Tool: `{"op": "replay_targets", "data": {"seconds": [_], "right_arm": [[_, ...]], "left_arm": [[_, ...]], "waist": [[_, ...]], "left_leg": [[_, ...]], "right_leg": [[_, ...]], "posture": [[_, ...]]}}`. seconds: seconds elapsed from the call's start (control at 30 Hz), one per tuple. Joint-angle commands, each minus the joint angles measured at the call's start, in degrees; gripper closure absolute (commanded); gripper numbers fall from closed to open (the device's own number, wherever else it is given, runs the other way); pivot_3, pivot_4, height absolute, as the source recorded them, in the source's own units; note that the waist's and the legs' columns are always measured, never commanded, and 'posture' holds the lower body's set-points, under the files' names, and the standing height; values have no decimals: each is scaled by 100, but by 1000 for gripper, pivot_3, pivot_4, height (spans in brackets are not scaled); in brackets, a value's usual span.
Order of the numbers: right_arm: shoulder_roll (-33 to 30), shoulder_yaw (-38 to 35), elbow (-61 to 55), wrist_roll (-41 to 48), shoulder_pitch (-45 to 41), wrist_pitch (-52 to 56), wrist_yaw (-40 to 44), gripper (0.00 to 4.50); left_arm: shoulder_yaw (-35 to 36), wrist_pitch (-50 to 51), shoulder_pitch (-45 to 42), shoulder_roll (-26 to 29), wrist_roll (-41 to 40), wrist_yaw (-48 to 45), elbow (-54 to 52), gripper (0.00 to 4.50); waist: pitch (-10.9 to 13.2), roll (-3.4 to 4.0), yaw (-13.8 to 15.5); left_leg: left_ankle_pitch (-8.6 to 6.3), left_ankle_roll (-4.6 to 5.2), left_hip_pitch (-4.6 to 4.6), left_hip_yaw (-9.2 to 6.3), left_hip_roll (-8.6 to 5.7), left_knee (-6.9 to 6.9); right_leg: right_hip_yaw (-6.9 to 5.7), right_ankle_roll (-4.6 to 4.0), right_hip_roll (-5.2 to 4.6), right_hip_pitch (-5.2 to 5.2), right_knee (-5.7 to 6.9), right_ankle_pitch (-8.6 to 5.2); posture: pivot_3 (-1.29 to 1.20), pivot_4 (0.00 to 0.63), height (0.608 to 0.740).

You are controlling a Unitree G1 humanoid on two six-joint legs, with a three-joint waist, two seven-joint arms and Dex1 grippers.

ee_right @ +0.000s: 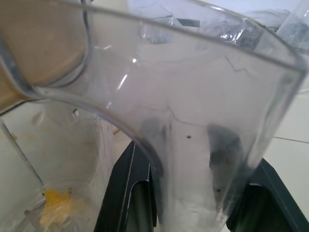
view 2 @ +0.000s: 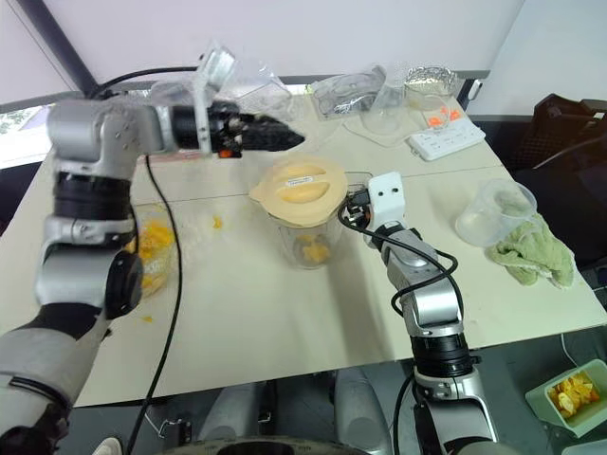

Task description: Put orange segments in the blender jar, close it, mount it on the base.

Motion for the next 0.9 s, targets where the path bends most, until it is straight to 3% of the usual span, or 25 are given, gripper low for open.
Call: {"op": "replay_targets", "data": {"seconds": [0.03,0.2,0.43,0.67,0.9], "right_arm": [[-106,-378,-177,127,-348,23,-38,3332],[-243,-709,-227,282,-703,291,-45,3332],[-565,-1209,23,495,-1761,788,-125,3332],[-780,-1603,1449,607,-3812,964,-442,3332],[-372,-1371,3381,566,-5500,11,-321,3332]], "left_arm": [[332,-505,190,143,-238,49,-262,36],[902,-818,1091,107,-478,699,-899,36],[969,-1110,2938,62,-493,1575,-2616,36],[893,-1201,3580,-243,-615,2204,-3105,36],[764,-1334,3883,-272,-672,2450,-3230,36]], "waist": [[2,-3,37],[3,-4,7],[9,3,-24],[12,3,-14],[13,4,-82]], "left_leg": [[1,-1,-3,0,-1,5],[1,-2,-6,6,-3,6],[1,-2,-3,5,4,-5],[5,-8,-3,7,3,5],[5,-7,-3,15,5,-14]], "right_leg": [[-1,0,-2,0,-1,0],[3,1,-8,1,-9,1],[8,-2,-6,-10,2,3],[1,-12,-1,-8,5,8],[3,-12,0,-14,-2,9]], "posture": [[0,150,740],[0,150,740],[0,150,740],[0,150,740],[0,150,740]]}}
